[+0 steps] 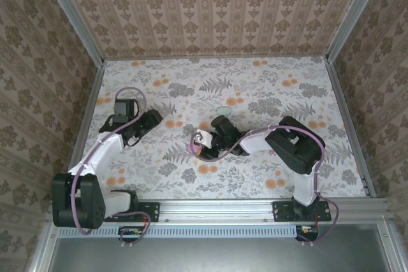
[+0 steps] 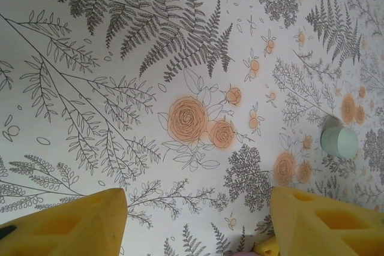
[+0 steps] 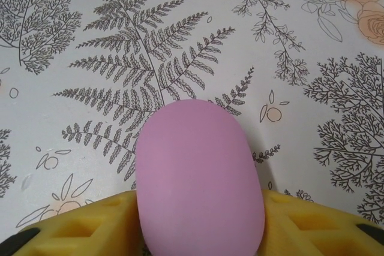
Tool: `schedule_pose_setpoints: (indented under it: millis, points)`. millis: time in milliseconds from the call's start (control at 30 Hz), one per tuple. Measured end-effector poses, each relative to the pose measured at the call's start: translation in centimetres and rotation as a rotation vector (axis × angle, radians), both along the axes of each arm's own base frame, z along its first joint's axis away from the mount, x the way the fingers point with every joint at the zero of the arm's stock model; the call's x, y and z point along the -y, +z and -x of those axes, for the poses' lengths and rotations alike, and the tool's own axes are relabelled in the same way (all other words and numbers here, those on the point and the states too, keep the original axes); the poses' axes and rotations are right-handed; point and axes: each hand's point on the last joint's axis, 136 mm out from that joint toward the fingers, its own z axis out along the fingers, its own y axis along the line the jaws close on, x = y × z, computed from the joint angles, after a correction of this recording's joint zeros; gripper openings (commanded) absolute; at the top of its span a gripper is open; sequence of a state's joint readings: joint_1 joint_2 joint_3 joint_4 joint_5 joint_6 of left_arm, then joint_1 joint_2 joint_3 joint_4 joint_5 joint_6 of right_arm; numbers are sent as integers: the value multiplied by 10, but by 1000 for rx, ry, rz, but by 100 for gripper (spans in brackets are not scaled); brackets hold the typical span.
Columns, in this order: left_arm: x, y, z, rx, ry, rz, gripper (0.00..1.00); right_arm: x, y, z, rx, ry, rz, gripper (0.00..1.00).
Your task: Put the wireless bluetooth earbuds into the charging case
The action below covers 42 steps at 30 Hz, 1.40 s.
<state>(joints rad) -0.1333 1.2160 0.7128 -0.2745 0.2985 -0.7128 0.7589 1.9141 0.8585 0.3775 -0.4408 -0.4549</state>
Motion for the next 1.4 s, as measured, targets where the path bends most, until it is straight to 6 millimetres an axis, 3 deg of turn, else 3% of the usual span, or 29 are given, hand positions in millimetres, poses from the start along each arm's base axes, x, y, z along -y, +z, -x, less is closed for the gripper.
schedule_pose_setpoints:
  millis: [233, 300, 367, 600, 733, 833, 1000, 1200, 1400]
  points:
    - [19, 5, -3, 27, -78, 33, 66, 4, 6, -4, -17, -43, -31, 38]
    - [32, 15, -6, 70, -134, 55, 68, 11, 19, -8, -24, -85, -63, 37]
    - [49, 30, -10, 126, -201, 79, 70, 20, 43, -16, -7, -130, -111, 37]
    - [122, 115, -27, 366, -485, 213, 72, 67, 176, -54, 186, -265, -346, 36]
    - [158, 152, -28, 444, -628, 292, 73, 89, 218, -56, 268, -303, -401, 36]
    - [182, 168, -20, 468, -724, 346, 73, 94, 229, -52, 295, -305, -404, 36]
    - [208, 180, -4, 467, -839, 407, 73, 99, 229, -54, 304, -337, -385, 36]
    - [231, 169, 14, 410, -928, 448, 70, 102, 230, -60, 323, -374, -376, 37]
    - [237, 157, 19, 356, -947, 462, 61, 104, 233, -64, 349, -403, -377, 37]
